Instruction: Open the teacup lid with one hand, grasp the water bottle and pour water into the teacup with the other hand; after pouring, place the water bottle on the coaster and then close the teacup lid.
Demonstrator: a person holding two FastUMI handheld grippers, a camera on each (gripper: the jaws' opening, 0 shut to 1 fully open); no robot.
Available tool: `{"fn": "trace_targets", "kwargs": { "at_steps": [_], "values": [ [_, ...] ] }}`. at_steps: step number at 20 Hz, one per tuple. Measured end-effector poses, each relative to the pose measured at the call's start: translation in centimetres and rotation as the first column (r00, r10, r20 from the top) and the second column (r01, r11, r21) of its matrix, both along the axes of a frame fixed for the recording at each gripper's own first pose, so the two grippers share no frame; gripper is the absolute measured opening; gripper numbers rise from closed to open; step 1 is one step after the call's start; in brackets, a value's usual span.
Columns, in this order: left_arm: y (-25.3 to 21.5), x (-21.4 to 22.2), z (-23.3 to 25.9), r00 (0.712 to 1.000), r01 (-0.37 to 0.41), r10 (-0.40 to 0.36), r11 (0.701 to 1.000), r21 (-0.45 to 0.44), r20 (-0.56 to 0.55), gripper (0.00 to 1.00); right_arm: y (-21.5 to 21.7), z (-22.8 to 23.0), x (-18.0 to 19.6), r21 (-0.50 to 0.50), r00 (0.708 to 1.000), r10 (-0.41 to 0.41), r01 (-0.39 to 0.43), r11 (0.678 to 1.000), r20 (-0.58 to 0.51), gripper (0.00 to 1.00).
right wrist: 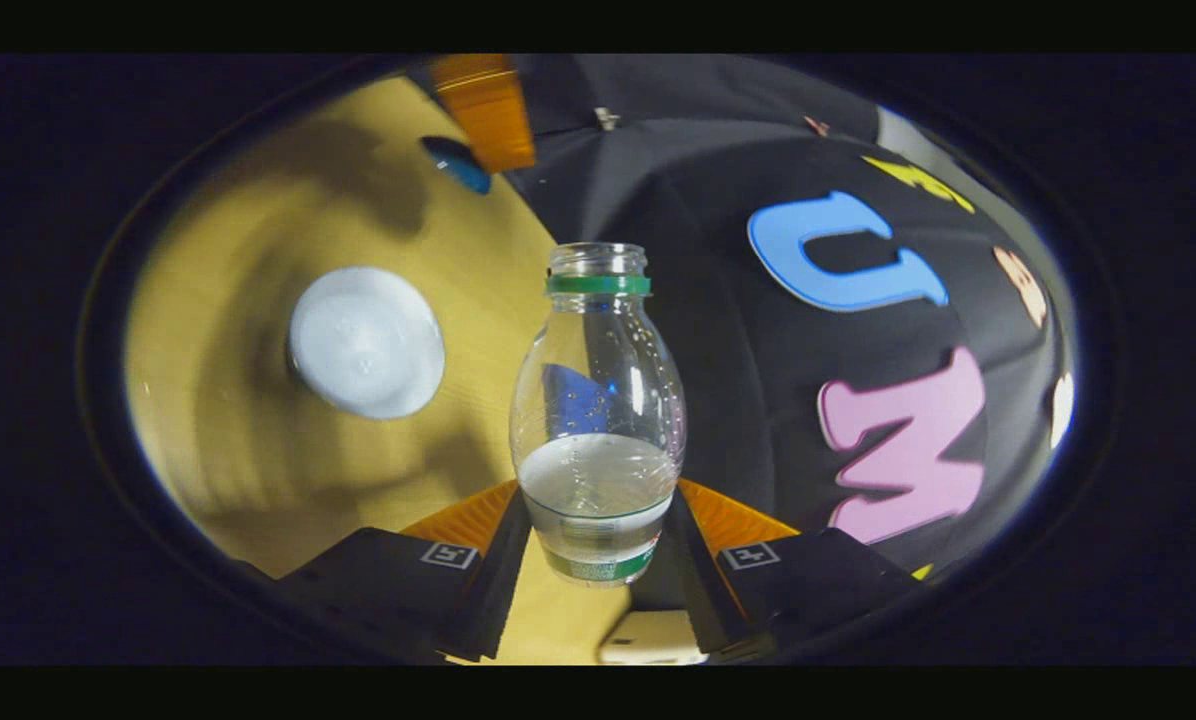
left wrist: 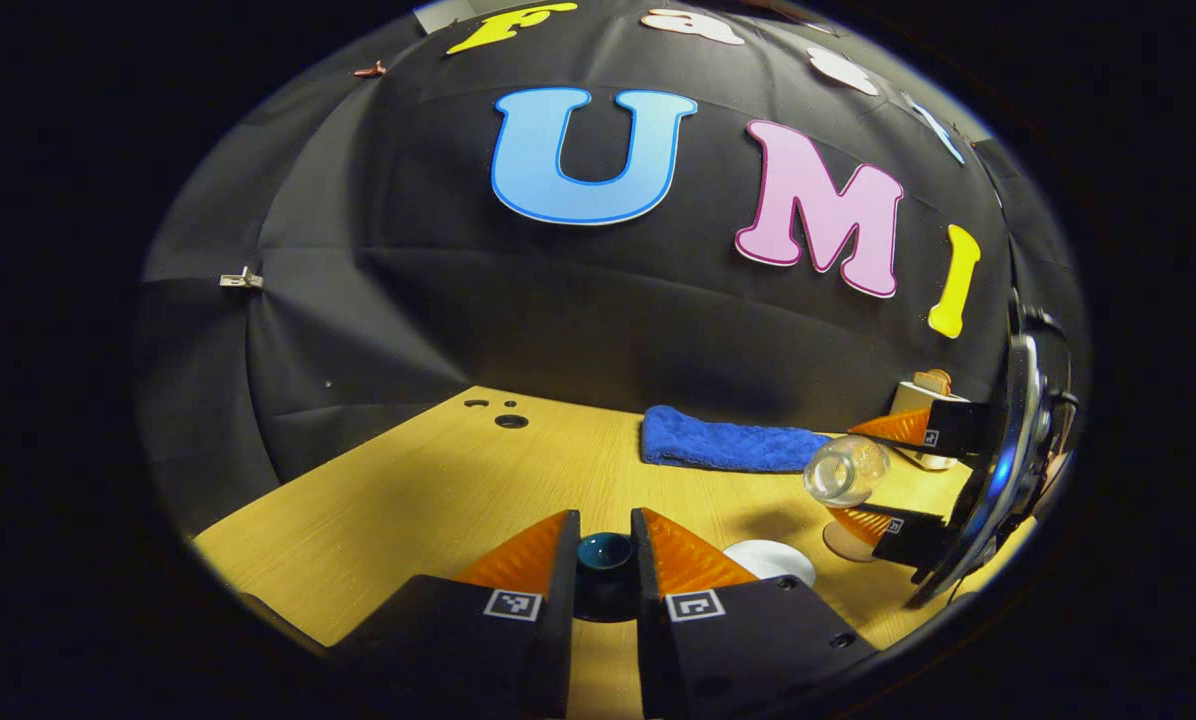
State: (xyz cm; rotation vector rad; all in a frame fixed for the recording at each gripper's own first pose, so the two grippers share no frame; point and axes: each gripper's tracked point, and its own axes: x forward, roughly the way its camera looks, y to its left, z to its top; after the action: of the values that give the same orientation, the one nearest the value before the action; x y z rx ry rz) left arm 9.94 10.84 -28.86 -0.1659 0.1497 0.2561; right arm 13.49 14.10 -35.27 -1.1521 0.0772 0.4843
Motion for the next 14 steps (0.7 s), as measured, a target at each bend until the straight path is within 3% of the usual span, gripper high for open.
{"fn": "trace_targets", "kwargs": {
  "at_steps": [2, 4, 8, 11, 14],
  "values": [
    [-0.3, 0.1, 0.1, 1.000, 0.004, -0.004, 1.000, 0.007, 0.000, 0.31, 0.7, 0.2, -0.9, 0.165, 0.996, -0.028, 0.041, 0.985, -0.081, 0.73],
    [-0.8, 0.3, 0.2, 1.000, 0.014, -0.014, 1.000, 0.012, -0.003, 0.31, 1.2, 0.4, -1.8, 0.342, 0.984, -0.041, 0.099, 0.934, -0.174, 0.73],
    [-1.9, 1.0, 0.5, 0.999, 0.039, -0.039, 0.999, 0.008, -0.005, 0.31, 0.1, 1.5, -1.6, 0.589, 0.948, -0.070, 0.249, 0.769, -0.310, 0.73],
    [-2.9, 1.9, 0.5, 0.998, 0.063, -0.063, 0.998, 0.028, -0.009, 0.31, -2.2, 1.9, -0.7, 0.681, 0.924, -0.108, 0.347, 0.644, -0.368, 0.73],
    [-4.0, 2.6, 0.7, 0.996, 0.089, -0.089, 0.995, 0.035, -0.012, 0.31, -4.6, 1.5, -0.8, 0.729, 0.905, -0.140, 0.409, 0.549, -0.403, 0.73]
  ]
}}
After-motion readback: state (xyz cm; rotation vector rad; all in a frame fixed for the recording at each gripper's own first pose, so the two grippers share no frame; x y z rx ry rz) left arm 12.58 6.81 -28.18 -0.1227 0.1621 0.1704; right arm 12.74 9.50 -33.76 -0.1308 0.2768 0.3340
